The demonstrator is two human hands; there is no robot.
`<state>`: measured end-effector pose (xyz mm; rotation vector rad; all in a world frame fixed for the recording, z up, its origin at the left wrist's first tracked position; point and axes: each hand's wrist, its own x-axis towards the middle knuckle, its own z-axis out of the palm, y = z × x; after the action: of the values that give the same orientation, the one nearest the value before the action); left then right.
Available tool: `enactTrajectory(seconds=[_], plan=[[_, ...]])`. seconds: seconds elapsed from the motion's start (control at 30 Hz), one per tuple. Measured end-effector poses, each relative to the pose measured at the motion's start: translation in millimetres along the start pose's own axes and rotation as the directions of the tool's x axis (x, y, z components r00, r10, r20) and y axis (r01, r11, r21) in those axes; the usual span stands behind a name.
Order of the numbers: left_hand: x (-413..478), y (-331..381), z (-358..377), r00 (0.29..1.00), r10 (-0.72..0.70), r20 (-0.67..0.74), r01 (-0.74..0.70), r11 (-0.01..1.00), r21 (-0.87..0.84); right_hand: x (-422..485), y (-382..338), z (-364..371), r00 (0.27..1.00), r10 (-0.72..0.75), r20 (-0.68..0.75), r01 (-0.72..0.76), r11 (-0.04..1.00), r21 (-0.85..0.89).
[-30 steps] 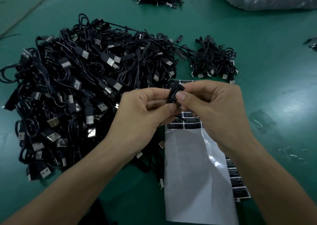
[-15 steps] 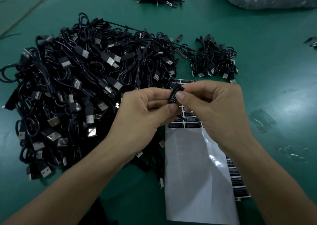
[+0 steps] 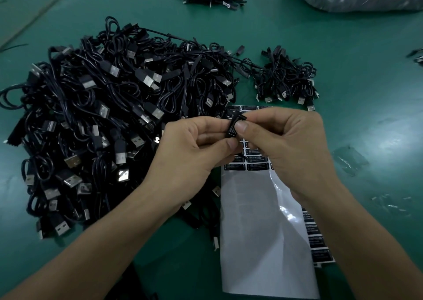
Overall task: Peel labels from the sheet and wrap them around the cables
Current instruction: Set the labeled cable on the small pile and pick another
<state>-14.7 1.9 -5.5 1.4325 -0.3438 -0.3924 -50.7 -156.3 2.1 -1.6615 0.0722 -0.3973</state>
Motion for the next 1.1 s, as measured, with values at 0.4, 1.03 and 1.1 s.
enactTrajectory(seconds=[0.4, 1.03, 1.1], plan=[[-0.1, -0.2, -1.0, 1.000, 0.003, 0.000, -0.003, 1.000, 0.022, -0.9, 2.9, 2.8, 0.999, -0.019, -0.036, 0.017, 0.999, -0.047], [-1.6, 1.6, -0.7, 1.000, -0.010, -0.004, 0.010, 1.000, 0.008, -3.9, 2.5, 6.7, 0.997, -0.033, -0.074, 0.028, 0.997, -0.073], [-1.9, 2.7, -0.7, 1.000, -0.013, -0.004, 0.013, 1.000, 0.009, -4.3, 1.8, 6.8, 0.997, -0.032, -0.075, 0.028, 0.998, -0.058]])
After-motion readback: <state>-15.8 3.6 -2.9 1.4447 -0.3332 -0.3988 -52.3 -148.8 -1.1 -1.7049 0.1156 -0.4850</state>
